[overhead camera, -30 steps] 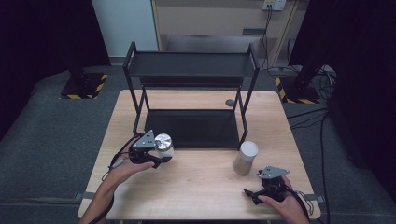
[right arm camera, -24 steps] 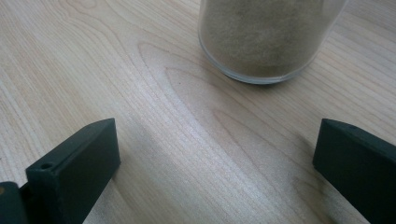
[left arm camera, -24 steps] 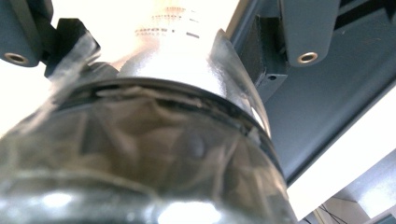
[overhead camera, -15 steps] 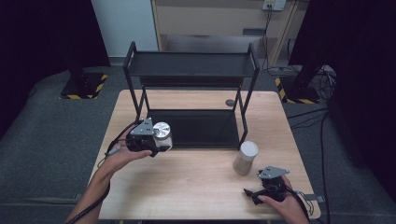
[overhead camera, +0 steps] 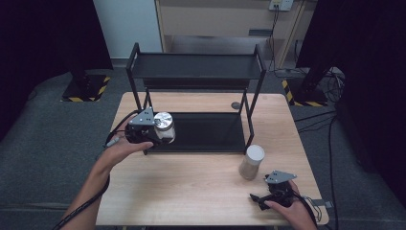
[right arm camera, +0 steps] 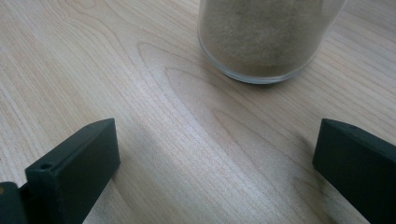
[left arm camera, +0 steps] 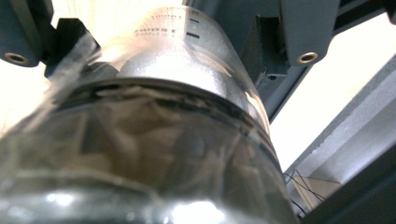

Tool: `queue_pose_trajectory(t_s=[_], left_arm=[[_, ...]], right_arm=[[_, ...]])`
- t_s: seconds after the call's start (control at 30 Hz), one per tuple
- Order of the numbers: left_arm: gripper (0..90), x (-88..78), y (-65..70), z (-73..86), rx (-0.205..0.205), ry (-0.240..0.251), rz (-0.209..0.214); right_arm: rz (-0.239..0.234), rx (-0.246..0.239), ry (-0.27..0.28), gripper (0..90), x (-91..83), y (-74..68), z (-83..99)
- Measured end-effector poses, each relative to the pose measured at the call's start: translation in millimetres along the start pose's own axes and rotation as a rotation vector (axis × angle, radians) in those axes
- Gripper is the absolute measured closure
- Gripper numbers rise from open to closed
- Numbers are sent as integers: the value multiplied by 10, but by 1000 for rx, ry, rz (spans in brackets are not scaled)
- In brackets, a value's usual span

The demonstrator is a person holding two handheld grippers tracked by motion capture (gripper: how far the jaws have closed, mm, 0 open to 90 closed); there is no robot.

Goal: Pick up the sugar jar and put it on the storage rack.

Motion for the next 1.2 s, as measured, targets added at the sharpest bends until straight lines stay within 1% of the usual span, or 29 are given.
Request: queue_pose_trajectory(t_s=[0.1,0.27,0.37,0.5,0.6,0.7,0.8,1.07,1.2], left_arm=[[300,-61,-38,-62,11,-1,-8],[300,-155,-99,-151,7,2,-14],[300,-201,-125,-208,13,-1,-19],[300,-235,-154,-265,16,-3,-20],[300,-246,-183,-301,11,-1,-23],[300,-274,-205,-347,18,-8,-28],[300,-302,-229,-396,16,-2,-30],[300,-359,-264,-556,35,-5,-41],[300,-386,-295,-616,25,-3,-51]], right_arm=[[0,0,0,9,0,0,0],[0,0,-2,8,-2,1,-1],[0,0,-2,8,-2,0,-1],[0,0,-2,9,-2,0,-1],[0,0,-2,9,-2,0,-1],[0,0,-2,9,-2,0,-1],[0,0,-2,8,-2,0,-1],[0,0,-2,9,-2,0,-1],[0,0,-2,8,-2,0,-1]])
Point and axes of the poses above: each handheld gripper's, and its own axes: x roughly forward along the jaws, z roughly out of its underside, y roughly to its right, the point moved 10 cm from there along x, roughly forward along the jaws, and after that the axes turned 14 degrees about -z, right-handed, at the moved point
